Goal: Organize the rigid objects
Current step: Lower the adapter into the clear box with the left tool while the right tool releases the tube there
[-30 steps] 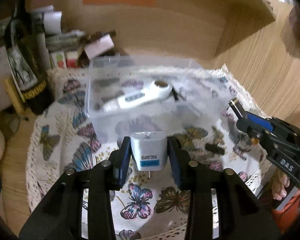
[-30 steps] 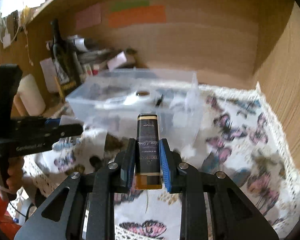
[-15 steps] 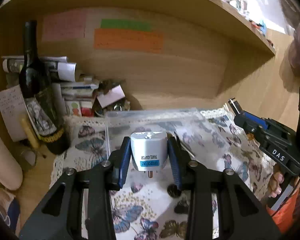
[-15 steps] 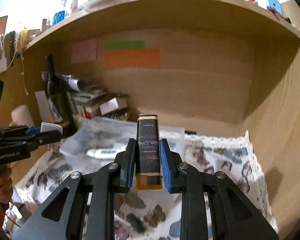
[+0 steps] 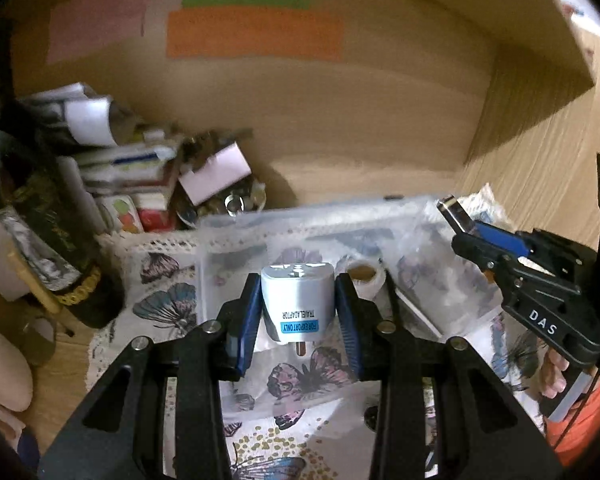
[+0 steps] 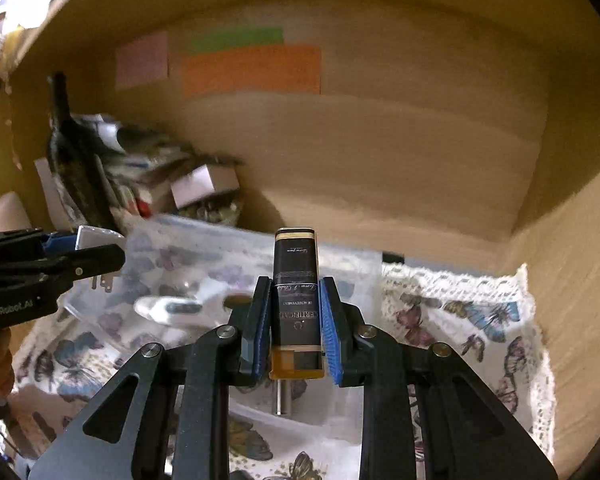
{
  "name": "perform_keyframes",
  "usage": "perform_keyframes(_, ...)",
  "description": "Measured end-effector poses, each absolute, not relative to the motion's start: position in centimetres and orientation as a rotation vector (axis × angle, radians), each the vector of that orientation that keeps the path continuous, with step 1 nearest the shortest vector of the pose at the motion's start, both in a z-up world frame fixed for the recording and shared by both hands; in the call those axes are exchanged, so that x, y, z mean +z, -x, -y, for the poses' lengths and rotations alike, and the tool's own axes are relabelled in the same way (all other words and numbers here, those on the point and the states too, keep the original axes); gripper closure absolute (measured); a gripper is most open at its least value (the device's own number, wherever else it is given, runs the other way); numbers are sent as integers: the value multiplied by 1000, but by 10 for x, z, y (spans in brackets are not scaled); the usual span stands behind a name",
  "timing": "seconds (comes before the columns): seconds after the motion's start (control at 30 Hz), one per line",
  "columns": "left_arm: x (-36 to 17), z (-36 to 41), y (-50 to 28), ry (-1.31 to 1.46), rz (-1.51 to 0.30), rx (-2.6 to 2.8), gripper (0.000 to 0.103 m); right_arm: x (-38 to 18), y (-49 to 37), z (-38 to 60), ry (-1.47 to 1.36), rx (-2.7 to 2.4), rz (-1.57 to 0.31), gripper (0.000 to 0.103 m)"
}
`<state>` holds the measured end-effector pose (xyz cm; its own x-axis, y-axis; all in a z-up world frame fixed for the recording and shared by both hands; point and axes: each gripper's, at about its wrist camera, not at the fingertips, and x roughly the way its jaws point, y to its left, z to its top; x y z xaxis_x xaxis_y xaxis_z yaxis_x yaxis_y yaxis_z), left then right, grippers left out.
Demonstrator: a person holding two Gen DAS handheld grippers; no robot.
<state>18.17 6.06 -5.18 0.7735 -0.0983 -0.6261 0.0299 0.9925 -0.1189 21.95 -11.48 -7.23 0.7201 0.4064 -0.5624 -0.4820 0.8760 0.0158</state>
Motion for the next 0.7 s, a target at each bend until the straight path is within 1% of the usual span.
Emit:
perform_keyframes(0.33,-83,-45,-206,67,-768,-116,67,-102,-240,100,182,503,-696,82)
perform_keyframes(0.7,-73,-40,-197,60,-753,-127,66,-99,-237,93,192,530,-709,82)
